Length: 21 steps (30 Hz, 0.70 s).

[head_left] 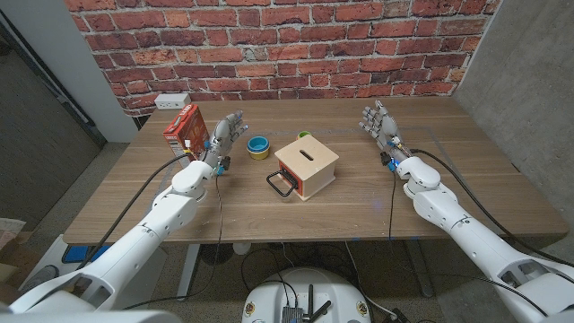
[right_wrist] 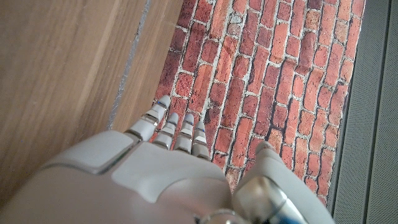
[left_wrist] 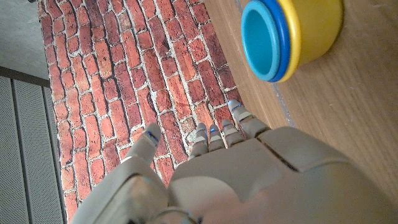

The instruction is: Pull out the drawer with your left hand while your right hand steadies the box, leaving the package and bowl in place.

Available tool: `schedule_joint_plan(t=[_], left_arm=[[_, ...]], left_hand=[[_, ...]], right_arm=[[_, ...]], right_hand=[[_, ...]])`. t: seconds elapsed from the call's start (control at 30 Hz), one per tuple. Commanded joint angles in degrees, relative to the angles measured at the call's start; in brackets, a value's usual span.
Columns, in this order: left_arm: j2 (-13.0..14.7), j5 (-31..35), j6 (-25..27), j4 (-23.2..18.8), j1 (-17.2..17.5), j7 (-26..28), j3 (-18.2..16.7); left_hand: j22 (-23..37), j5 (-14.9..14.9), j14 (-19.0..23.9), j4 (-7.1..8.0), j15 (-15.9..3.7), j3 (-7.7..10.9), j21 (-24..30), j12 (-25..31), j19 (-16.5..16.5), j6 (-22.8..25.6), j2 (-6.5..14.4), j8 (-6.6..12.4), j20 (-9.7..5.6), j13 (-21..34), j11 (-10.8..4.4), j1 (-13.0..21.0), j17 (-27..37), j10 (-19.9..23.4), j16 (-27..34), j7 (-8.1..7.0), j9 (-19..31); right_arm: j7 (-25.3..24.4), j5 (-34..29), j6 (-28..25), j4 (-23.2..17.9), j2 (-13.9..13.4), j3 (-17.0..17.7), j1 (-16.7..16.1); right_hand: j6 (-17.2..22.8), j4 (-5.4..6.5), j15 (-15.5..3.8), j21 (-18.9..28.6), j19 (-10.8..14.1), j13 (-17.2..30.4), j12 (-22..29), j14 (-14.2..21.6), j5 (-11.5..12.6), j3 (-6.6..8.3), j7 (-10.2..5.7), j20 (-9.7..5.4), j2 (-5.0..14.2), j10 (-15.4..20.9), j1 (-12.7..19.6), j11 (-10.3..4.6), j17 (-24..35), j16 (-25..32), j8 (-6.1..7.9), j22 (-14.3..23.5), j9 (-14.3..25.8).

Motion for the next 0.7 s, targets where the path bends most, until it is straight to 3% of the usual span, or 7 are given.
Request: schedule_joint_plan(t=[0.03,0.17,0.43,0.7], left_arm=[[2.3,2.4,1.8,-5.4,2.0,2.0,0.4],[3.7,2.7,2.6,-7.0,2.8,1.6,0.4],[5.4,3.5,2.8,-8.9,3.7,1.1,0.1],[6.6,4.0,3.5,-10.3,4.5,1.4,-0.2]], left_hand=[[0.1,0.1,0.6,-0.89,-0.64,0.3,0.2,0.4,0.8,0.6,3.1,0.43,-4.44,0.3,-0.32,0.9,0.1,0.6,0.2,-0.08,0.2],[0.1,-0.1,1.4,-3.05,-1.21,0.6,0.1,0.6,1.3,2.8,2.9,0.88,-4.64,0.3,-1.03,2.3,0.1,1.9,0.2,-1.79,0.2],[0.1,-0.3,2.1,-4.96,-1.67,0.73,0.1,0.8,1.8,4.3,2.6,1.05,-4.78,0.3,-1.44,3.6,0.1,3.2,0.2,-1.75,0.2],[0.1,-0.4,2.4,-5.64,-1.77,0.72,0.1,0.8,2.1,4.4,2.6,0.87,-4.89,0.3,-1.7,4.2,0.1,3.6,0.3,-1.22,0.2]], right_arm=[[0.0,-0.9,1.3,-2.1,-1.4,0.3,-1.6],[-0.1,-2.0,2.2,-2.7,-2.1,0.3,-2.0],[0.1,-3.0,1.8,-5.5,-3.7,0.0,-3.2],[-1.4,-6.7,2.8,-8.5,-5.4,-0.5,-4.3]], right_hand=[[0.2,0.37,-0.56,0.2,0.0,0.1,0.3,-0.2,0.4,0.23,-0.05,-0.19,1.91,0.1,-0.1,-0.11,0.0,0.3,0.32,0.1,0.1],[0.4,0.42,-0.76,0.2,0.0,0.1,0.3,-0.1,0.5,0.23,-0.07,-0.27,1.89,0.2,-0.1,-0.22,-0.1,0.4,0.43,0.1,0.1],[0.5,0.46,-0.96,0.4,0.2,0.0,0.5,0.2,0.6,0.27,-0.1,-0.54,1.81,0.7,0.1,-0.43,-0.5,0.5,0.47,0.1,0.0],[0.4,0.44,-1.2,0.4,0.2,0.0,0.5,0.4,0.7,0.42,-0.41,-0.63,1.86,0.7,0.3,-0.69,-0.9,0.5,0.44,0.1,0.0]])
